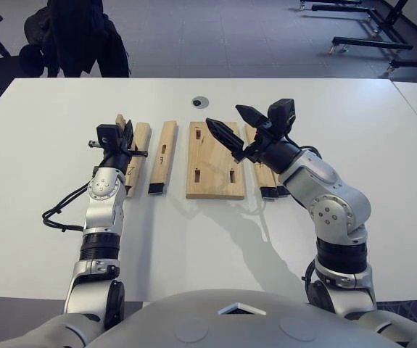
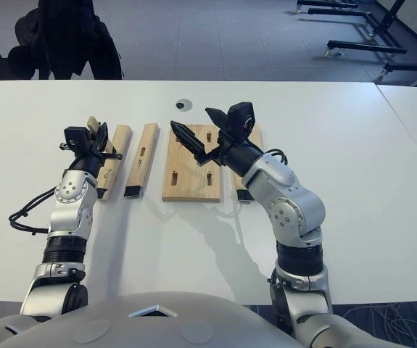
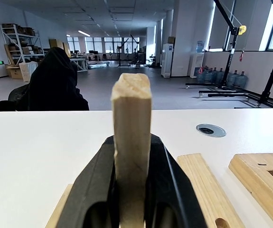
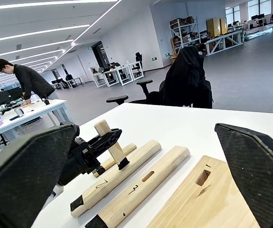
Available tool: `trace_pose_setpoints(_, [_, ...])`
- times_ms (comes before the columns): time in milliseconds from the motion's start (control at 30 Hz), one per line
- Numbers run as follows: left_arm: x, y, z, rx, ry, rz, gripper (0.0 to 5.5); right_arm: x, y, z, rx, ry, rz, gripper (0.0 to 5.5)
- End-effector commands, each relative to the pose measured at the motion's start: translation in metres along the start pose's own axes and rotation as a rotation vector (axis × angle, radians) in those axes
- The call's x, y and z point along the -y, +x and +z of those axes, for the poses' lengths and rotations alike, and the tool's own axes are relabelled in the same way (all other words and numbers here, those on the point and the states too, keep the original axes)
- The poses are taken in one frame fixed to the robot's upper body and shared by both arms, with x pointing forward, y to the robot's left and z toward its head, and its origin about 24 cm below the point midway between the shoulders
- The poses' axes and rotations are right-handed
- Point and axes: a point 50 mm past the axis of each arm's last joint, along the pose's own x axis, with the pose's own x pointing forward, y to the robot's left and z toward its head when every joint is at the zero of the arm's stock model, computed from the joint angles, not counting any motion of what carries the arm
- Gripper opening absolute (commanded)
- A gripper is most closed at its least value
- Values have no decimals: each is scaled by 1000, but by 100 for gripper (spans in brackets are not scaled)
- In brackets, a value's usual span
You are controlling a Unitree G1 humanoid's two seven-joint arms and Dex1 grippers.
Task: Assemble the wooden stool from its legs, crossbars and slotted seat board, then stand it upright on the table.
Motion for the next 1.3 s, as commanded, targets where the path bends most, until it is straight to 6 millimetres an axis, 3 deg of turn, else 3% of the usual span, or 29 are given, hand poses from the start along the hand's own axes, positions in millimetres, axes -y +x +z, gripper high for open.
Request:
trace_pose_setpoints(33, [-5, -25, -57, -303, -13, 11, 38, 0, 1, 0, -10, 4, 4, 540])
trace_pose_setpoints(67, [-5, -25, -58, -309, -6, 10, 74, 0, 1, 0, -10, 5, 4, 540])
trace_pose_setpoints(500, [-4, -26, -68, -371, 10, 10, 305, 1, 1, 0, -13, 5, -1, 540])
trace_pose_setpoints(733, [-4, -21, -62, -351, 10, 3, 399, 1, 2, -1, -10, 4, -4, 540])
trace_pose_setpoints(833, [-5, -19, -56, -333, 9, 11, 464, 1, 2, -1, -9, 4, -4, 540])
trace_pose_setpoints(1000, [-7, -7, -29, -255, -23, 24, 537, 0, 3, -1, -6, 4, -5, 540])
trace_pose_setpoints(1300, [-16, -12, 27, -179, -23, 37, 537, -1, 3, -3, 4, 6, -12, 540])
